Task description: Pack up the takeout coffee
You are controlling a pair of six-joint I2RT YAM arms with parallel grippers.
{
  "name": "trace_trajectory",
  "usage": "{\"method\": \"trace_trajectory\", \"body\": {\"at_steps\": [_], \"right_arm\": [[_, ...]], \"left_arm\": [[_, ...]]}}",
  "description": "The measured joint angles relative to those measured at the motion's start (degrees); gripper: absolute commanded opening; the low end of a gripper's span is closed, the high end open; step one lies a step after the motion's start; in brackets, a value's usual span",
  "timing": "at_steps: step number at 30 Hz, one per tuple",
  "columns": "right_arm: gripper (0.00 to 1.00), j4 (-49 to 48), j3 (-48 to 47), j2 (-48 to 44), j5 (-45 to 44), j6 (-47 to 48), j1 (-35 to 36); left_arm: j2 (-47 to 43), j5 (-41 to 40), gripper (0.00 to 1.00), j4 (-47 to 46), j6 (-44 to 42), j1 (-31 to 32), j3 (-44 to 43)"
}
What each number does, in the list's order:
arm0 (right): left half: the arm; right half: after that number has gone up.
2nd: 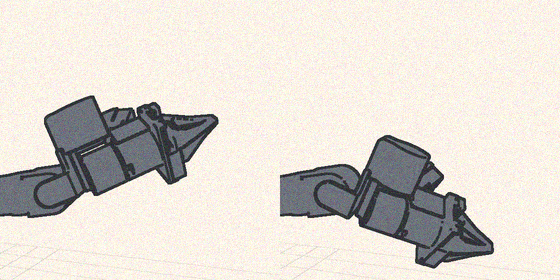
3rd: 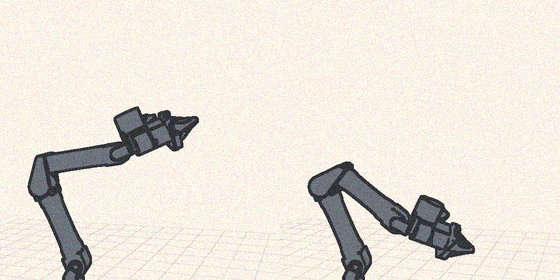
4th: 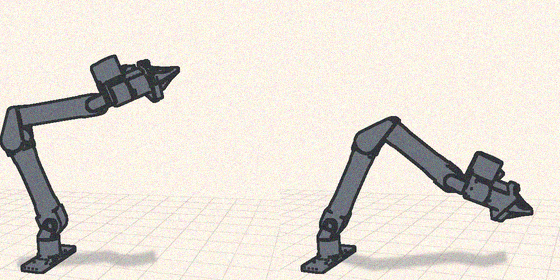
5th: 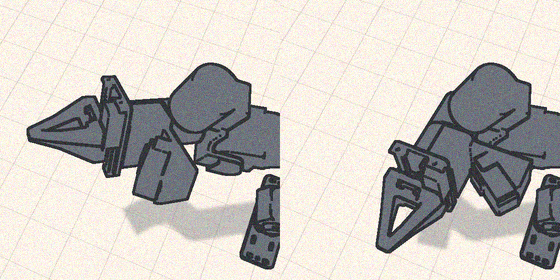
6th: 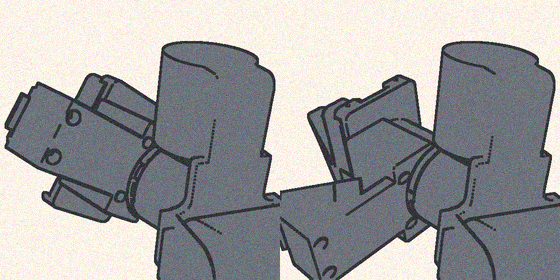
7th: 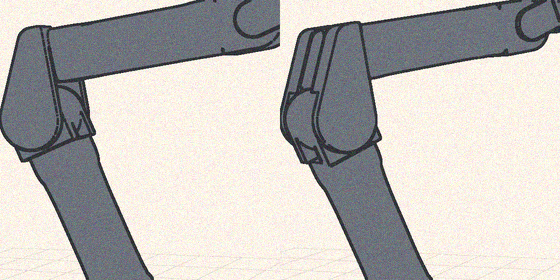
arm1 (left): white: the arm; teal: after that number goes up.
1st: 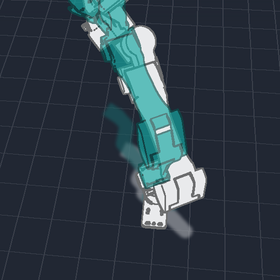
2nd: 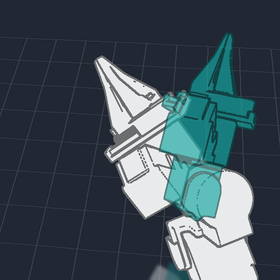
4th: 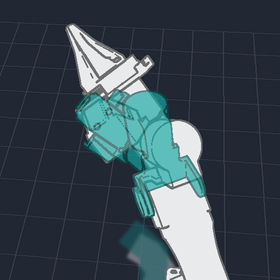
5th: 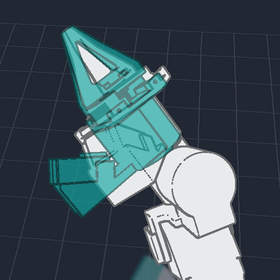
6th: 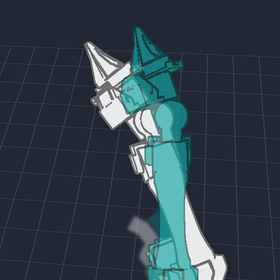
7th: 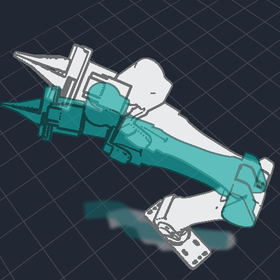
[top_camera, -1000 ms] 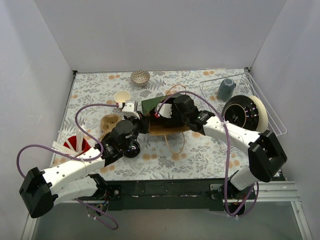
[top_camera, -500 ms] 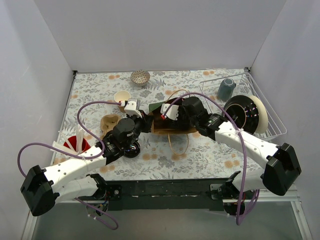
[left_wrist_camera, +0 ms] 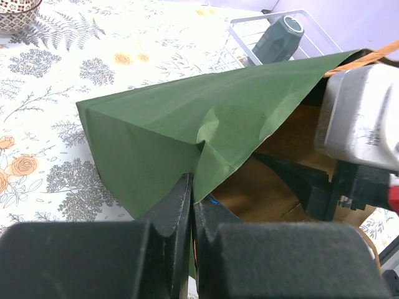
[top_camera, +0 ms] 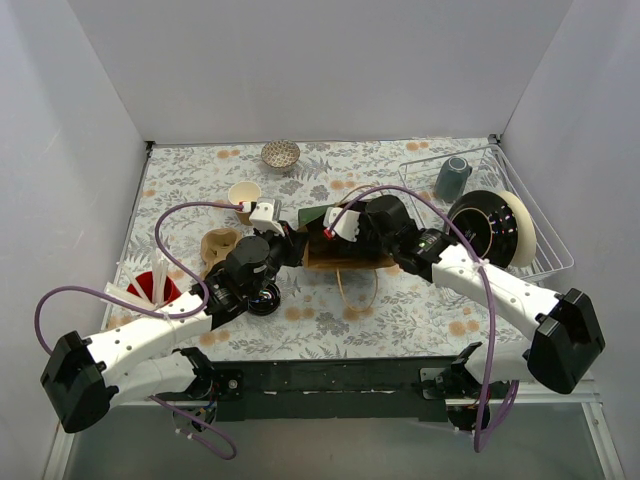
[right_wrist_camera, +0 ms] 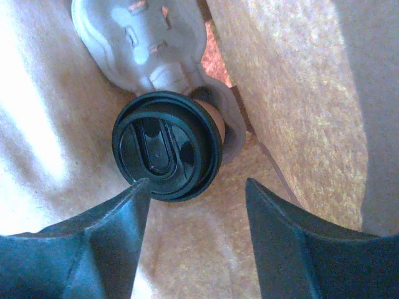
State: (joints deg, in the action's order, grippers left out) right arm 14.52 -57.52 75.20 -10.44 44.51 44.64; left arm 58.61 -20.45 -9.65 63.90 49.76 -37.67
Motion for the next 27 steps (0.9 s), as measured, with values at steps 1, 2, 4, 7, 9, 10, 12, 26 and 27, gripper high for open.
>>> {"method": "trace_trajectory", "body": {"at_steps": [1, 2, 4, 7, 9, 10, 12, 26, 27], "right_arm": [[0.65, 0.26, -0.02, 0.17, -0.02, -0.26, 0.0], [0.61, 0.46, 0.0, 0.35, -0.09, -0.46, 0.0], [0.58, 0.61, 0.0, 0.85, -0.42, -0.85, 0.0], [0.47, 0.66, -0.02, 1.62, -0.92, -1.11, 0.0], [0.43, 0.79, -0.02, 2.23, -1.36, -1.49, 0.0], [0.43, 0.83, -0.02, 2.64, -1.46, -1.73, 0.0], [0.41, 0.85, -0.02, 3.52, -1.57, -2.4, 0.0], [0.42, 4.02, -2.21, 5.25, -1.31, -4.55, 0.0], [0.43, 4.83, -3.34, 5.53, -1.16, -4.72, 0.0]], "left_arm": [[-0.04, 0.04, 0.0, 0.17, 0.0, 0.0, 0.0], [-0.11, 0.09, 0.0, 0.28, 0.0, 0.0, 0.0], [-0.26, 0.09, 0.0, 0.44, -0.02, 0.0, 0.0], [-0.33, 0.09, 0.0, 0.61, -0.02, -0.02, 0.0], [-0.42, 0.09, 0.0, 0.66, -0.02, 0.0, 0.0], [-0.46, 0.09, 0.0, 0.7, 0.0, 0.0, 0.0], [-0.59, 0.09, 0.0, 0.72, 0.04, -0.02, 0.0], [-1.01, 0.11, 0.0, 1.55, 0.92, -0.02, 0.0], [-1.01, 0.11, 0.0, 1.53, 0.94, -0.02, 0.0]]}}
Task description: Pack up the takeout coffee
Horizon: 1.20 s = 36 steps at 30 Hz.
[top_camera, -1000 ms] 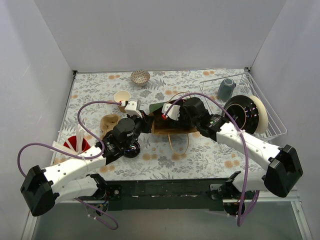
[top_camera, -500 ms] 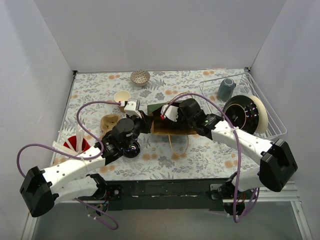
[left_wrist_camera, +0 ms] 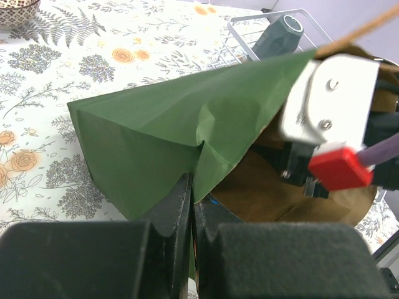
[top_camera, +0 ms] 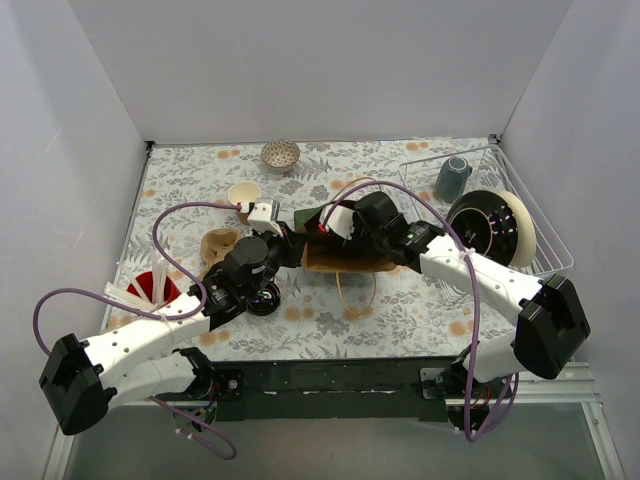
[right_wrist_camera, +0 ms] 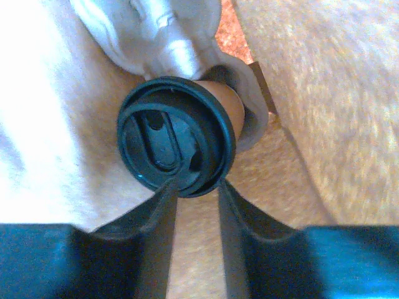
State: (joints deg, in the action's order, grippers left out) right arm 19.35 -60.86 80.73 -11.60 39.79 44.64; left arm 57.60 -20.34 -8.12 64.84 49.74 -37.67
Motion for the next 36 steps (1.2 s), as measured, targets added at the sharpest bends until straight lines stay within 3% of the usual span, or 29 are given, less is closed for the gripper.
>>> {"method": "trace_trajectory", "body": {"at_steps": [9, 16, 20, 24, 31, 36], "right_arm": [[0.5, 3.52, -3.56, 0.26, 0.85, -2.36, 0.0], [0.39, 5.66, -4.76, 0.22, 1.4, -3.28, 0.0], [0.5, 5.88, -5.01, -0.13, 3.1, -3.82, 0.0], [0.5, 6.12, -5.01, -0.9, 5.01, -4.22, 0.0], [0.09, 6.25, -5.07, -1.99, 7.76, -4.61, 0.0], [0.01, 6.23, -5.07, -1.99, 11.13, -5.03, -0.02]], "left_arm": [[0.04, -0.07, 0.0, 0.22, 0.07, 0.0, 0.0], [0.07, -0.09, 0.0, 0.31, 0.17, 0.0, 0.0], [0.17, -0.07, 0.0, 0.39, 0.22, 0.0, -0.02], [0.26, -0.07, 0.0, 0.57, 0.28, 0.0, -0.31], [0.37, -0.02, 0.0, 0.61, 0.63, 0.02, -0.37], [0.94, 0.0, 0.0, 1.01, 0.63, 0.02, -0.87]]}}
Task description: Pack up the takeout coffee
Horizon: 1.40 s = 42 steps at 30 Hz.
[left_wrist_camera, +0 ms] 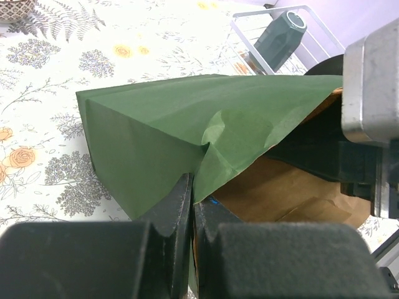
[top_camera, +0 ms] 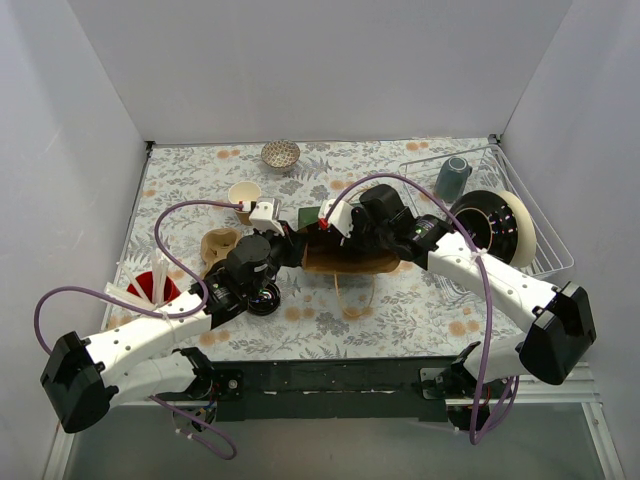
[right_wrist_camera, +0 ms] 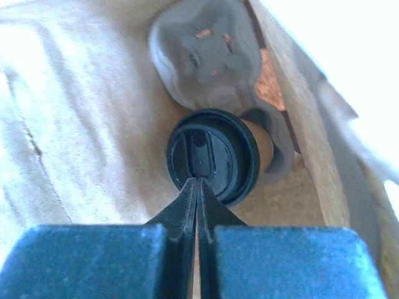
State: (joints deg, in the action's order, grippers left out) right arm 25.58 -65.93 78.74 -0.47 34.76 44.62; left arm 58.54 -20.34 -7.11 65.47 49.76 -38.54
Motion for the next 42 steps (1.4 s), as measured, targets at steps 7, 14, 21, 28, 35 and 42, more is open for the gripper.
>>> {"method": "trace_trajectory", "body": {"at_steps": [7, 14, 21, 28, 35, 42], "right_arm": [[0.01, -0.02, 0.02, 0.0, 4.17, 0.24, 0.02], [0.01, 0.0, 0.02, 0.13, 5.27, 2.45, 0.02], [0.01, -0.55, 0.26, 1.25, 3.26, 5.99, 0.13], [0.01, -4.83, 3.85, 2.05, -1.46, 8.15, 0.2], [0.01, -9.38, 4.33, 4.31, -6.16, 8.59, 0.68], [0.01, -12.79, 4.33, 5.53, -11.61, 8.52, 1.33]], "left_arm": [[0.0, -0.02, 0.0, 0.55, 0.17, 0.0, -0.07], [0.15, -0.02, 0.0, 1.11, 0.2, 0.0, -0.94], [0.59, -0.02, 0.0, 1.62, 0.52, 0.0, -1.6], [0.61, -0.04, 0.0, 1.75, 0.81, -0.02, -1.6], [0.61, -0.72, 0.0, 2.05, 0.96, -0.13, -1.6], [0.59, -1.33, 0.0, 2.05, 0.98, -0.17, -1.42]]}}
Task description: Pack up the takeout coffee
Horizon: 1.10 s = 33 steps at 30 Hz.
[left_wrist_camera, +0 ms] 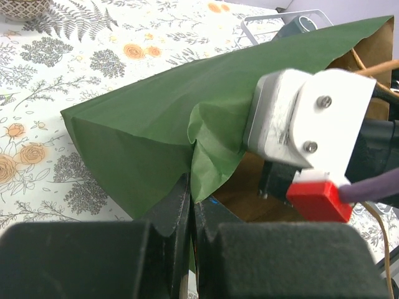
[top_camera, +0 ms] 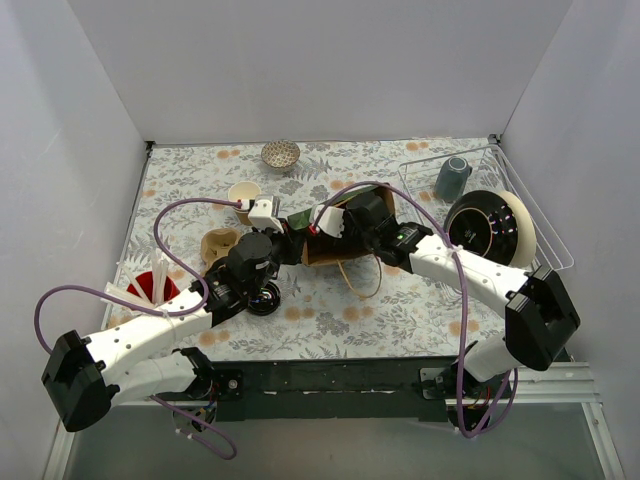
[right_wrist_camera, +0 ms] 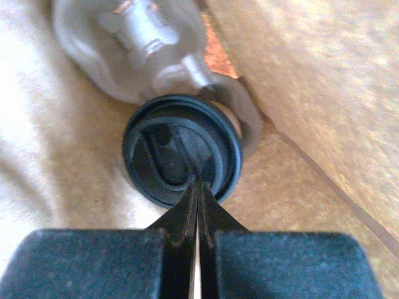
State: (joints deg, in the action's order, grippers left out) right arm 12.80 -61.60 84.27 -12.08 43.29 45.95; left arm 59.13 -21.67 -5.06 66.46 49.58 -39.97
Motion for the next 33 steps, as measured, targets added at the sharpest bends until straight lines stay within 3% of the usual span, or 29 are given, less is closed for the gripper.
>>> {"method": "trace_trajectory", "body": {"at_steps": [24, 33], "right_arm": [[0.04, -4.94, -0.07, 1.49, -6.67, -12.5, -0.2], [0.07, 1.92, 2.27, -7.67, -4.24, -13.81, -0.96]], "left_arm": [[-0.2, 0.96, 0.0, 0.52, 1.55, 0.02, 0.17], [-0.66, 5.01, 0.0, 0.37, 0.59, 0.15, 0.15]]}}
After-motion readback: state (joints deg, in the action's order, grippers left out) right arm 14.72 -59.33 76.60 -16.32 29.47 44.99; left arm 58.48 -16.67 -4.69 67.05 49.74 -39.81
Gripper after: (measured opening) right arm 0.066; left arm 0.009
